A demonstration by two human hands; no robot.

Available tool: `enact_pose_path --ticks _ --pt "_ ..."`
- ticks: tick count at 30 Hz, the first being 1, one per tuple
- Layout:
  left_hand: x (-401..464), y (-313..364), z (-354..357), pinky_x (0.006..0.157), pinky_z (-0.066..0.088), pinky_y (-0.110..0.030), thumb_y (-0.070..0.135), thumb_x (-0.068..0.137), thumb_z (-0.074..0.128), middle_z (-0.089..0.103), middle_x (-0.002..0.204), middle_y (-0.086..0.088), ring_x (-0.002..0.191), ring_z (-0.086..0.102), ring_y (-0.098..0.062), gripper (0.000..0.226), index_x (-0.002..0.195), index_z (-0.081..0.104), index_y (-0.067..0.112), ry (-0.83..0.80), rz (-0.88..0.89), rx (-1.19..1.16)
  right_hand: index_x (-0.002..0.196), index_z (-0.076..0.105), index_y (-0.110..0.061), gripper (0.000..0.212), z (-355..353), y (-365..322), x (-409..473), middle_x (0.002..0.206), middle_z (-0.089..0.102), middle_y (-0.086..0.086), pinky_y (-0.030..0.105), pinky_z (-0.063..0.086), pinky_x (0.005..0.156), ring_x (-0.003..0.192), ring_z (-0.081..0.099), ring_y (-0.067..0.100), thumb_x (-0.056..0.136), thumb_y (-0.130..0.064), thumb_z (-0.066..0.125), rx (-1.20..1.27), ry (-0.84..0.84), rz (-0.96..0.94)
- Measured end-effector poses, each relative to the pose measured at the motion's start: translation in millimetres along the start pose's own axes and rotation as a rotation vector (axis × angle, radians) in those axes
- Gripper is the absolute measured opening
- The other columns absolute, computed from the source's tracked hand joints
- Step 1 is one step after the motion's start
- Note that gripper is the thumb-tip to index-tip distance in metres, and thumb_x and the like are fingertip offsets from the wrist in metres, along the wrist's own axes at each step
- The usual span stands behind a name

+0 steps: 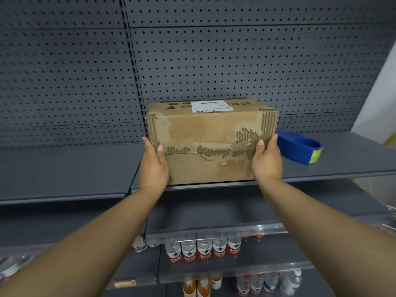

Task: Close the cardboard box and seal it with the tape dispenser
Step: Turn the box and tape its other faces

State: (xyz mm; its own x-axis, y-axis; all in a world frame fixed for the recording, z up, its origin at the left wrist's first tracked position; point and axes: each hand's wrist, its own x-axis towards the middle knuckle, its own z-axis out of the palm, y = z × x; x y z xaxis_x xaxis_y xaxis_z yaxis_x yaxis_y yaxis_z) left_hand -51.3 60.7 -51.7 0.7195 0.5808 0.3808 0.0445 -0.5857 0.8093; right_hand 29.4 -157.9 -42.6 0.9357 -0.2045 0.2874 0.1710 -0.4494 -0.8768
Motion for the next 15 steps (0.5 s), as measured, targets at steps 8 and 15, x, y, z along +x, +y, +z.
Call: enact_pose_path --ticks 8,15 --pt "8 -10 14 0.109 0.029 -0.034 0.039 0.101 0.017 0.040 0.144 -0.004 0.131 0.036 -0.020 0.050 0.145 0.027 0.019 0.061 -0.079 -0.288 0.150 0.001 -0.011 0.060 10 0 -3 0.154 0.024 0.010 0.036 0.029 0.107 0.138 0.029 0.026 0.101 -0.030 0.030 -0.066 0.063 -0.013" --pt "7 -12 17 0.081 0.043 -0.035 0.039 0.100 0.020 0.058 0.121 -0.008 0.100 0.055 -0.024 0.050 0.148 0.021 0.026 0.125 -0.069 -0.157 0.150 0.001 -0.009 0.066 16 3 -2 0.151 0.027 0.012 0.037 0.026 0.110 0.137 0.029 0.026 0.099 -0.032 0.036 -0.064 0.100 -0.025"
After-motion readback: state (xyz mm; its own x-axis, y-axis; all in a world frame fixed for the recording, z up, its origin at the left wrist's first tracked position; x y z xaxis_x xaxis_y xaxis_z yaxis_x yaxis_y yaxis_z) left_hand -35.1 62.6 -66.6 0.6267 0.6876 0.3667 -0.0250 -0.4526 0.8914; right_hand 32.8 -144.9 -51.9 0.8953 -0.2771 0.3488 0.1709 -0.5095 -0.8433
